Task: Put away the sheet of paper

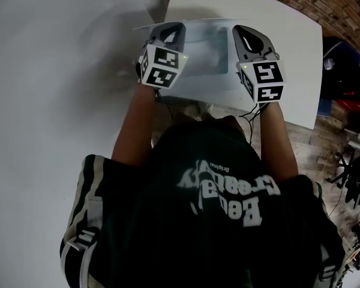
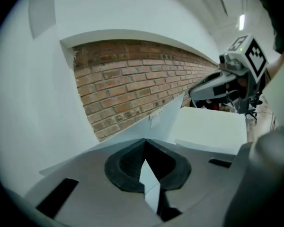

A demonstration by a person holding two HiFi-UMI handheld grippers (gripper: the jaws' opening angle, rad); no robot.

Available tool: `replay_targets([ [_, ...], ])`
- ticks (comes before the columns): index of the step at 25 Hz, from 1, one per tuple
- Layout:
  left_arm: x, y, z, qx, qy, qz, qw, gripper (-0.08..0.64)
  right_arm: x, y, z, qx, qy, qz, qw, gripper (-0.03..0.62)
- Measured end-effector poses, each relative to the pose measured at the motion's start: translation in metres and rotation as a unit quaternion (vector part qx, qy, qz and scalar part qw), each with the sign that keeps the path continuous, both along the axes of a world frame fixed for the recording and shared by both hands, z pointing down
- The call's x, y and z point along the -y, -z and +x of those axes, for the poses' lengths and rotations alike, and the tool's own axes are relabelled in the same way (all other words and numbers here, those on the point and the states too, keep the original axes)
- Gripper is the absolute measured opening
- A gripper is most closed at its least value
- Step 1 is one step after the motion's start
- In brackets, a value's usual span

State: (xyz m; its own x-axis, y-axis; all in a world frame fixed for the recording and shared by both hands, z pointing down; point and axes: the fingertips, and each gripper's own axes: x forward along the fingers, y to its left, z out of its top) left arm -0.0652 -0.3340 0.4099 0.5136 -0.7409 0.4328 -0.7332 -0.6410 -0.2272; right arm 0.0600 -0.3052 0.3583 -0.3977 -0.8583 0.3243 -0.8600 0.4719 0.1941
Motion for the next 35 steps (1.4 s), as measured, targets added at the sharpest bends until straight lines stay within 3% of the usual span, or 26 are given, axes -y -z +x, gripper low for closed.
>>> replay_targets([
  [13,-0.05,0.05,0.003,-0.055,-0.02,0.048,0.9971,0.001,-0.064,0.008,0.016,0.023,-0.066,0.017,0.997,-0.006],
  [26,-0.105,0.06,0.045,-0.038,-0.002,0.051,0.9979,0.002,-0.117,0.026,0.059,0.042,-0.05,0.038,0.997,-0.006],
  [35,-0.179,0.076,0.088,-0.04,0.007,0.076,0.9963,0.002,-0.185,0.028,0.099,0.056,-0.032,0.044,0.997,-0.006],
])
